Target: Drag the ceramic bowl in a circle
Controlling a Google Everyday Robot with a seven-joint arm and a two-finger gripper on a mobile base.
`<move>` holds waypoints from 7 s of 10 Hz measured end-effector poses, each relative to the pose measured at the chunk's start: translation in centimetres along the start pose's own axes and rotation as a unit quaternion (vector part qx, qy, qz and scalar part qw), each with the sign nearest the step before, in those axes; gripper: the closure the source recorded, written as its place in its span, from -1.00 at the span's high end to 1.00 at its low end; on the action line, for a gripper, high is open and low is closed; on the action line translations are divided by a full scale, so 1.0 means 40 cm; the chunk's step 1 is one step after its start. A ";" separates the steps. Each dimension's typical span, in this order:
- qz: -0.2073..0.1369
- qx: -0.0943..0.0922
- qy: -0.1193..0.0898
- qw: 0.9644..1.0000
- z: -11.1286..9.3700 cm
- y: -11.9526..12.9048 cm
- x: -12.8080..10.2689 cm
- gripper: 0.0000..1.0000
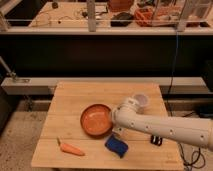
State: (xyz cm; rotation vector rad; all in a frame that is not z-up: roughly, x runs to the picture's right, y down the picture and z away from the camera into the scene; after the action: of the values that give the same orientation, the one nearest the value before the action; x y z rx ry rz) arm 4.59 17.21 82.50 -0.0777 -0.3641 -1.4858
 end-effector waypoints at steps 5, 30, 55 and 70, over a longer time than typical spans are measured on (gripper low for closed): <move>-0.093 0.008 -0.021 0.995 0.028 -0.213 -0.034 -1.00; -0.044 0.034 -0.017 0.998 -0.004 -0.202 -0.094 -1.00; -0.077 0.002 -0.009 0.997 -0.024 -0.211 -0.064 -1.00; 0.001 0.027 0.020 0.999 0.023 -0.043 0.067 -1.00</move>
State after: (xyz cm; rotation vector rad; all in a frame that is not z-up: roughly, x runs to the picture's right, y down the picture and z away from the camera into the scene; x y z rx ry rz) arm 2.82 14.73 83.84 -0.0062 -0.3717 -1.4736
